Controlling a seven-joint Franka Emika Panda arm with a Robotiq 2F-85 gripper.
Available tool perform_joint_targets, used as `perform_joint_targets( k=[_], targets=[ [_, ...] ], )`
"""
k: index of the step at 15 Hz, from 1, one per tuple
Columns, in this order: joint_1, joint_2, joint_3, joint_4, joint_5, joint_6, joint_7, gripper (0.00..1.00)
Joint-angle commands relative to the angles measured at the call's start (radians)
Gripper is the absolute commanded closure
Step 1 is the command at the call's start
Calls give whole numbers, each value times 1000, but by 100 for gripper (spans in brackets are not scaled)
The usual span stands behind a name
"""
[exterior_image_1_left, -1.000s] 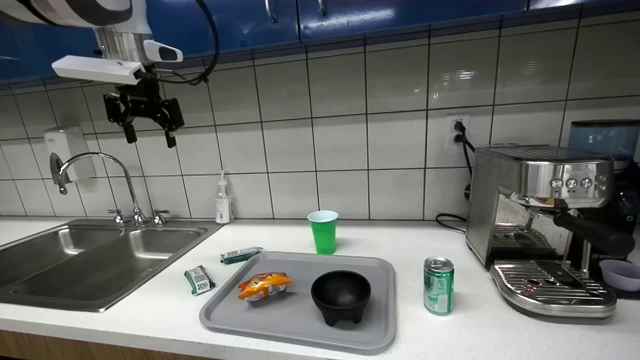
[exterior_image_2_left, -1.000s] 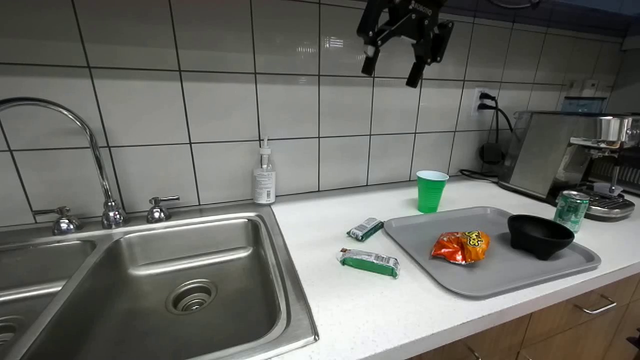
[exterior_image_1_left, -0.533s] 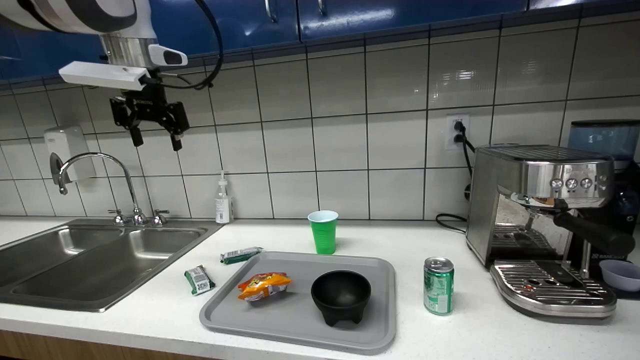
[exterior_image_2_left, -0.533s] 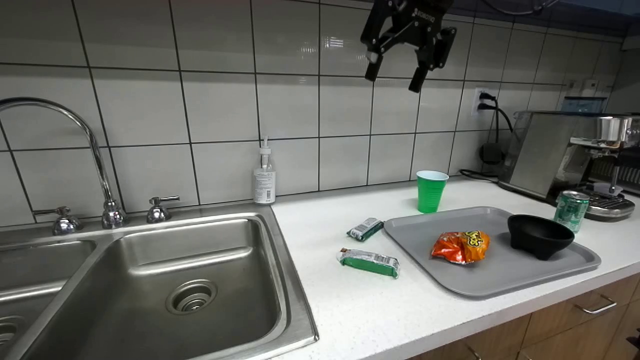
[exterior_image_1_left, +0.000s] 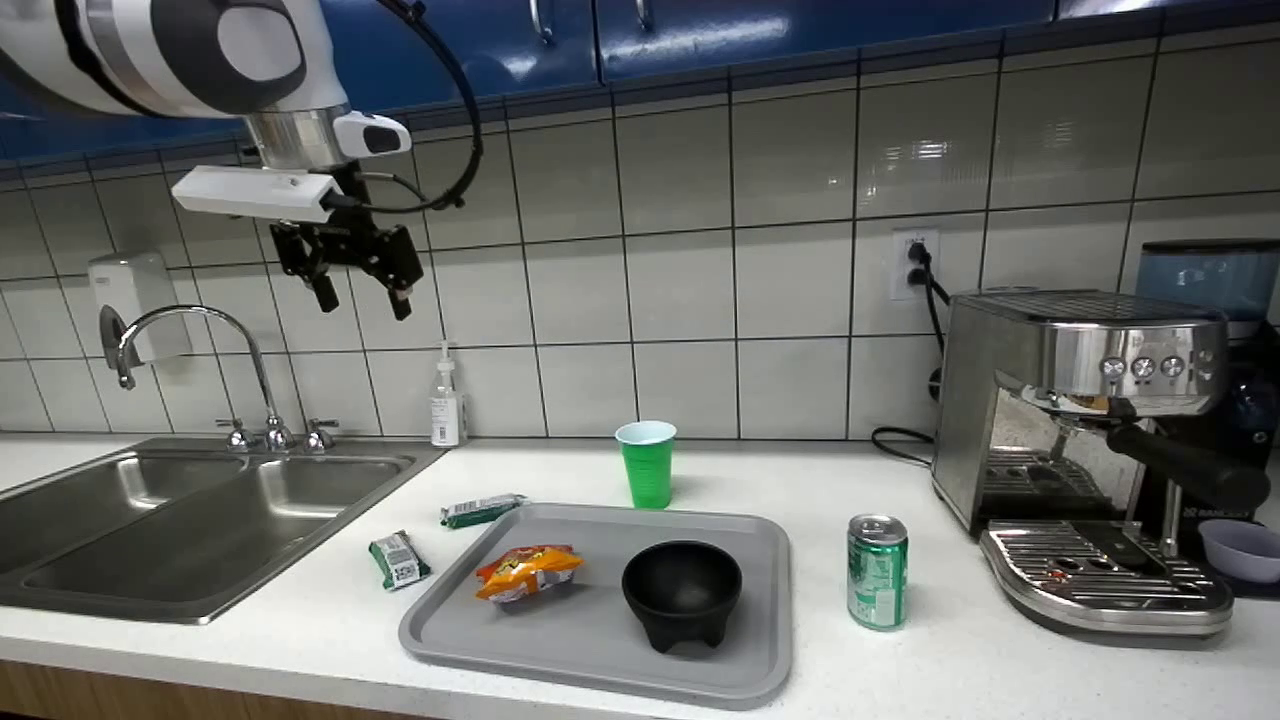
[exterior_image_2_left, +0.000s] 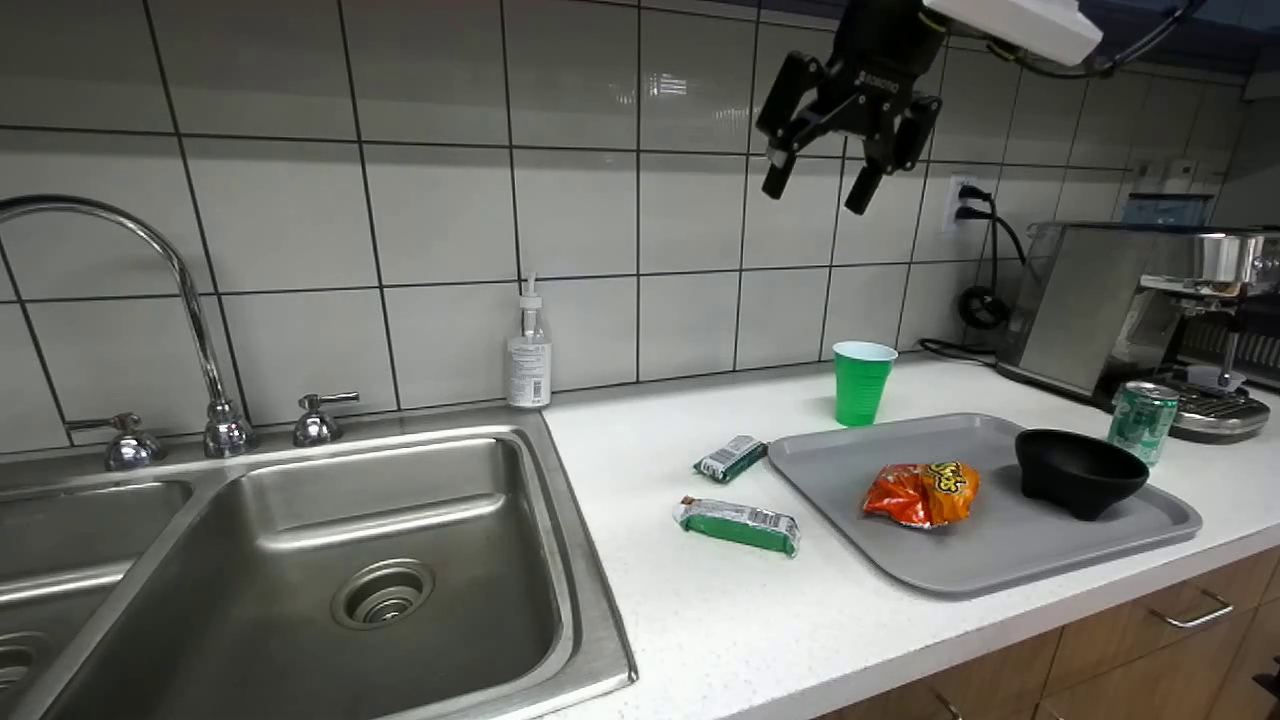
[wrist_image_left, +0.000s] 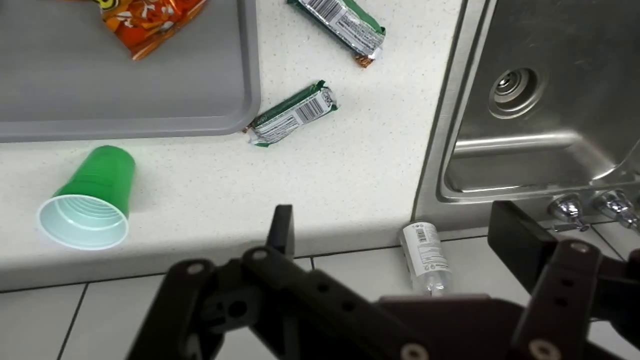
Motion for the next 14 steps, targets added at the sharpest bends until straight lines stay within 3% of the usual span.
perform_joint_targets(
  k=[1,9,14],
  targets=[
    [-32,-16,-1,-51,-47,76,24,0],
    [-106,-4,-20,-124,-97,218,70,0],
    [-192,20,-11,-160,-191,304,130,0]
  ],
)
